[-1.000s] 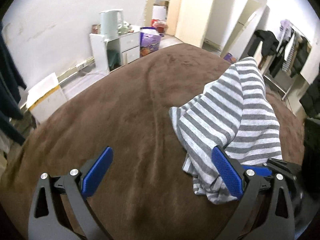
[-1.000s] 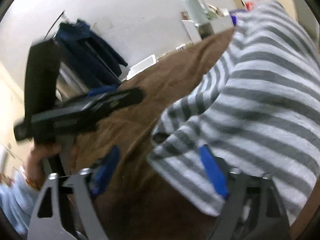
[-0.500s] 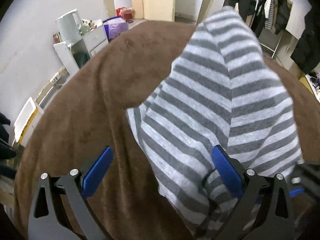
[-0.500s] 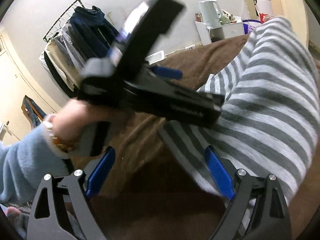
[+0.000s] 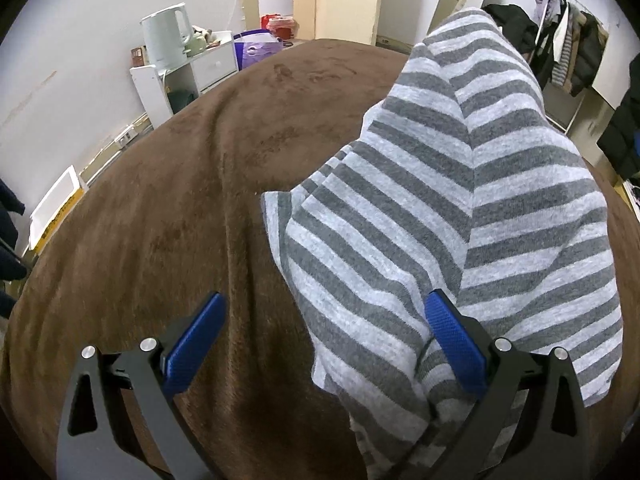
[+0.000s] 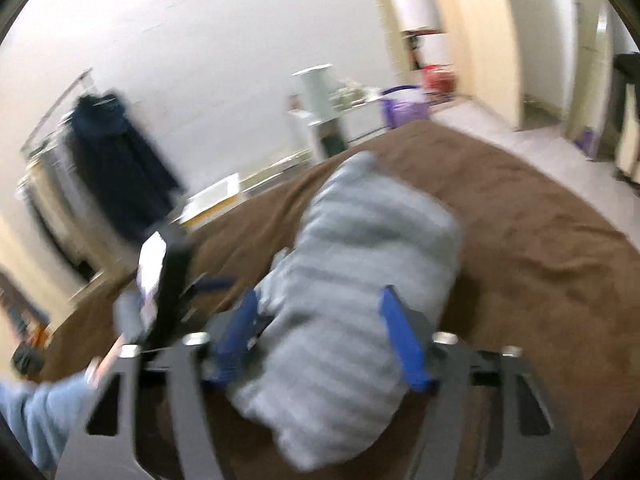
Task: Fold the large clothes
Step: 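Grasp the folded hoodie bundle with the left gripper while the right gripper grasps it too, then lift the hoodie bundle with both grippers and carry it toward the white blanket stack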
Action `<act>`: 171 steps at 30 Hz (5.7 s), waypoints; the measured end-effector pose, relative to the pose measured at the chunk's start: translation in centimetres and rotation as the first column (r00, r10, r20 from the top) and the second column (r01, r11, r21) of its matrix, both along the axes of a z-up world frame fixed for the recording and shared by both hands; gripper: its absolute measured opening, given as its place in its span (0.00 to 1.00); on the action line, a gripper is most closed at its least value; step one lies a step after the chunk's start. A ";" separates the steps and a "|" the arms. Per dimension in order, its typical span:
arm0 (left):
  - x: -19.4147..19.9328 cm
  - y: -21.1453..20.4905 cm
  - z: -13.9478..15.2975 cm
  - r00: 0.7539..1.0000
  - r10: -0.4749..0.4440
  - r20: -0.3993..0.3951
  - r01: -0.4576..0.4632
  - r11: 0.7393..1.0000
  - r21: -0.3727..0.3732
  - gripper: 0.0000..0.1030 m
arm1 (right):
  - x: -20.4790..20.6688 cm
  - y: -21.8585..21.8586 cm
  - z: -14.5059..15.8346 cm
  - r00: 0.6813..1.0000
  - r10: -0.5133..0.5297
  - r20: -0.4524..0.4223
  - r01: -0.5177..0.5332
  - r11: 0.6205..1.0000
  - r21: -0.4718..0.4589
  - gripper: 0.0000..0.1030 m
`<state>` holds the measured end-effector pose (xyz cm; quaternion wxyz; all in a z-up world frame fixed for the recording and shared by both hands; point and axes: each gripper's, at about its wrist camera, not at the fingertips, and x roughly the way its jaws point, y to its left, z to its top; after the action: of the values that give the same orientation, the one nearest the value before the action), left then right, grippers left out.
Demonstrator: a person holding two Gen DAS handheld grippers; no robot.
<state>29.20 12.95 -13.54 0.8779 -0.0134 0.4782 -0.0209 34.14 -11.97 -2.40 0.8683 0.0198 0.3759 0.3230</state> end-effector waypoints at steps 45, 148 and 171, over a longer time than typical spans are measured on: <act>-2.2 2.5 3.8 0.988 0.037 0.147 -0.025 0.996 -0.087 0.94 | 5.1 -2.9 -5.1 0.973 -0.057 -0.225 0.081 0.992 0.097 0.89; -10.9 -16.7 19.0 0.722 -0.645 0.249 0.667 0.555 -0.497 0.36 | -24.6 -24.4 7.5 0.916 -0.183 -0.356 0.378 0.690 0.618 0.66; -26.5 -52.3 17.5 0.167 -0.964 0.205 0.835 0.027 -0.550 0.29 | -58.6 -48.4 5.1 0.507 -0.746 -0.432 0.821 0.265 0.506 0.66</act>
<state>2.65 -39.33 3.95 0.5502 0.0400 0.4400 -0.7086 -24.45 -60.36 2.68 0.8214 0.5241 0.2211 -0.0408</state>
